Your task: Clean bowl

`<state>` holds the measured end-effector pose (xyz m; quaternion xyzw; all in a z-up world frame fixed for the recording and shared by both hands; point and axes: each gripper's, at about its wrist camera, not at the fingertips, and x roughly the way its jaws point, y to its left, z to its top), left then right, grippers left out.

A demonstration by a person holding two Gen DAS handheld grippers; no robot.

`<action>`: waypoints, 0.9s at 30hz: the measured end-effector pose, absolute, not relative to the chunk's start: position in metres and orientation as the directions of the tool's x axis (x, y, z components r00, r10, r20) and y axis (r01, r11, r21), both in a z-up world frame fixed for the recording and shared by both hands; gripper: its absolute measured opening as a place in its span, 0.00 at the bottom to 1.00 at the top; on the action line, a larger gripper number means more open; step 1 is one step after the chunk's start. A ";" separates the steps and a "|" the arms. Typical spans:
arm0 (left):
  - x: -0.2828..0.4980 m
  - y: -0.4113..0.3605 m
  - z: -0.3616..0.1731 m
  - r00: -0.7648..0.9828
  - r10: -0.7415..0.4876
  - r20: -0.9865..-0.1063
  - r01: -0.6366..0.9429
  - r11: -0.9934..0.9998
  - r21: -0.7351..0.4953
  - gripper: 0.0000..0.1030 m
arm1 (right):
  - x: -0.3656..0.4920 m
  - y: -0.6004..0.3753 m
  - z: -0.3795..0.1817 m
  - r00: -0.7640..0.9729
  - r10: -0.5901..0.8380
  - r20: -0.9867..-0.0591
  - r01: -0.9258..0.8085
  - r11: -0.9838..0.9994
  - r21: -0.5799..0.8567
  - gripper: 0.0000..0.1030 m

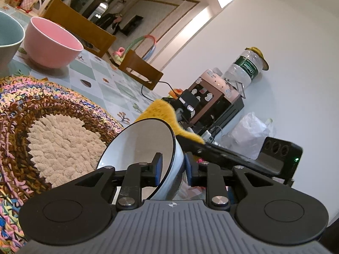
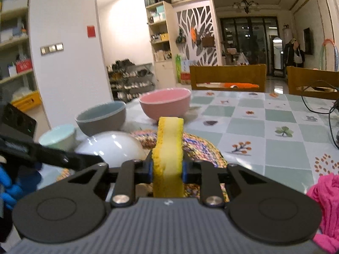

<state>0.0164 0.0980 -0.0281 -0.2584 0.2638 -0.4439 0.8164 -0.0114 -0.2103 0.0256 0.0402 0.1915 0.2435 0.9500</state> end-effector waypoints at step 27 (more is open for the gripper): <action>0.015 0.093 -0.035 0.468 -0.851 -0.236 0.573 0.496 -0.652 0.28 | -0.043 -0.205 0.053 0.766 0.576 -0.286 -0.566 0.815 0.126 0.23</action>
